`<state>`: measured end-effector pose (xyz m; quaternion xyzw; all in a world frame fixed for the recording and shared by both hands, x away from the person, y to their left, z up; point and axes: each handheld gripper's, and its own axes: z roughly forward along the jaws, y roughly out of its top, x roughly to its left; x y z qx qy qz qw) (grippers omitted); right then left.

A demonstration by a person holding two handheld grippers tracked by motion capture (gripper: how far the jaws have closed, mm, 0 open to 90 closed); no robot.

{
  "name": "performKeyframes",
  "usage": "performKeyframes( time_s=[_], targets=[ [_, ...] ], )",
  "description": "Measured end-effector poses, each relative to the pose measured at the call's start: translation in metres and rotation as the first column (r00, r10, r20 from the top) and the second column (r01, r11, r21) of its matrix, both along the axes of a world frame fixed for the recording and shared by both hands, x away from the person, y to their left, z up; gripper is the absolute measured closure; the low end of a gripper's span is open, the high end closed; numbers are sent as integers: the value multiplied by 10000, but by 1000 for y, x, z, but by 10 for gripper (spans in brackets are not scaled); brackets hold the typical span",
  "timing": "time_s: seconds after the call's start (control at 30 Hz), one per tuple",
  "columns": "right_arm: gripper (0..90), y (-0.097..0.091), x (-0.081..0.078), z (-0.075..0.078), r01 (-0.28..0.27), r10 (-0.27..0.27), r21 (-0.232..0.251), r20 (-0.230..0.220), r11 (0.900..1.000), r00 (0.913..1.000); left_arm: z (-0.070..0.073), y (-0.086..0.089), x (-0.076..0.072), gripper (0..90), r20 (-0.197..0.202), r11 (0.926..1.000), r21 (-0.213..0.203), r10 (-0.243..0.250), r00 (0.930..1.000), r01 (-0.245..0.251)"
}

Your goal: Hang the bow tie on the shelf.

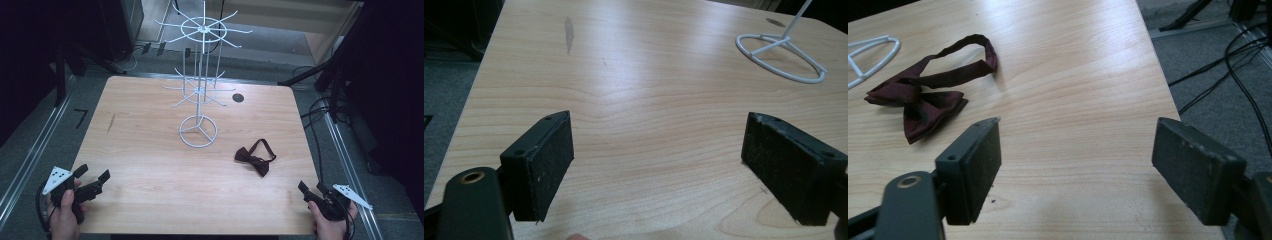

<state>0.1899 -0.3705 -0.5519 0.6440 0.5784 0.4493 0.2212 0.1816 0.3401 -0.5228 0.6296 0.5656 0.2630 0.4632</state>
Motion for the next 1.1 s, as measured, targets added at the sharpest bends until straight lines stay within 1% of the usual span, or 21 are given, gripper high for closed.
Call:
performKeyframes(
  time_s=[0.03, 0.1, 0.13, 0.2, 0.3, 0.4, 0.47, 0.53, 0.6, 0.63, 0.67, 0.7, 0.73, 0.77, 0.87, 0.93, 0.97, 1.0, 1.03, 1.07, 1.1],
  targets=[
    [161, 1, 1, 0, 40, -38, 186, -88, 9998, 10000, 0, 0, 0, 143, 10, 10000, -2, 4, 10000, -4],
    [138, 2, 3, 3, -69, 75, 571, -102, 9983, 9999, 0, 0, 0, 143, -29, 10000, 34, -57, 10000, 57],
    [137, 3, 3, 5, -120, 125, 601, -95, 9981, 9999, 0, 0, 0, 143, -51, 10000, 49, -61, 10000, 61],
    [133, 7, 5, 10, -251, 252, 494, -18, 9985, 9997, 0, 0, 0, 143, -71, 10000, 71, -57, 10000, 57],
    [133, 16, 9, 20, -549, 550, 311, -51, 9980, 9985, 0, 0, 0, 143, -48, 10000, 35, -57, 10000, 57],
    [132, 26, 18, 26, -858, 862, 140, -297, 9962, 9958, 0, 0, 0, 143, -58, 10000, 47, -64, 10000, 64],
    [128, 35, 23, 29, -1089, 1095, 146, -522, 9940, 9926, 0, 0, 0, 143, -55, 10000, 52, -61, 10000, 62],
    [120, 44, 29, 32, -1330, 1324, -44, -653, 9911, 9890, 0, 0, 0, 143, -70, 10000, 54, -71, 10000, 71],
    [116, 52, 34, 36, -1602, 1587, -123, -793, 9870, 9841, 0, 0, 0, 143, -57, 10000, 32, -79, 10000, 79],
    [116, 57, 37, 37, -1681, 1656, -203, -921, 9856, 9819, 0, 0, 1, 143, -32, 10000, 24, -73, 10000, 73],
    [116, 57, 37, 37, -1681, 1656, -203, -921, 9856, 9819, 0, 0, 1, 143, -32, 10000, 24, -73, 10000, 73],
    [115, 67, 43, 41, -1860, 1782, -580, -1193, 9808, 9767, 0, 0, 0, 143, -25, 10000, 3, -75, 10000, 75],
    [115, 67, 43, 41, -1860, 1782, -580, -1193, 9808, 9767, 0, 0, 0, 143, -25, 10000, 3, -75, 10000, 75],
    [115, 74, 49, 43, -2033, 1926, -740, -1310, 9763, 9725, 0, 0, 1, 143, -18, 10000, -17, -73, 10000, 73],
    [112, 82, 59, 47, -2203, 2050, -835, -1611, 9719, 9654, 0, 1, 1, 143, -21, 10000, -32, -84, 10000, 84],
    [103, 88, 66, 48, -2369, 2165, -906, -1911, 9673, 9574, 0, 0, 1, 143, -22, 10000, -23, -75, 10000, 75],
    [103, 88, 66, 48, -2369, 2165, -906, -1911, 9673, 9574, 0, 0, 1, 143, -22, 10000, -23, -75, 10000, 75],
    [101, 95, 73, 49, -2617, 2349, -1018, -2194, 9598, 9469, 0, 1, 1, 143, -24, 10000, -21, -76, 10000, 76],
    [101, 95, 73, 49, -2617, 2349, -1018, -2194, 9598, 9469, 0, 1, 1, 143, -24, 10000, -21, -76, 10000, 76],
    [96, 102, 78, 50, -2782, 2451, -1149, -2401, 9536, 9393, 0, 0, 1, 143, -23, 10000, -22, -74, 10000, 74],
    [94, 104, 80, 51, -2852, 2496, -1215, -2457, 9507, 9367, 0, 0, 1, 143, -23, 10000, -22, -74, 10000, 74]
  ],
)
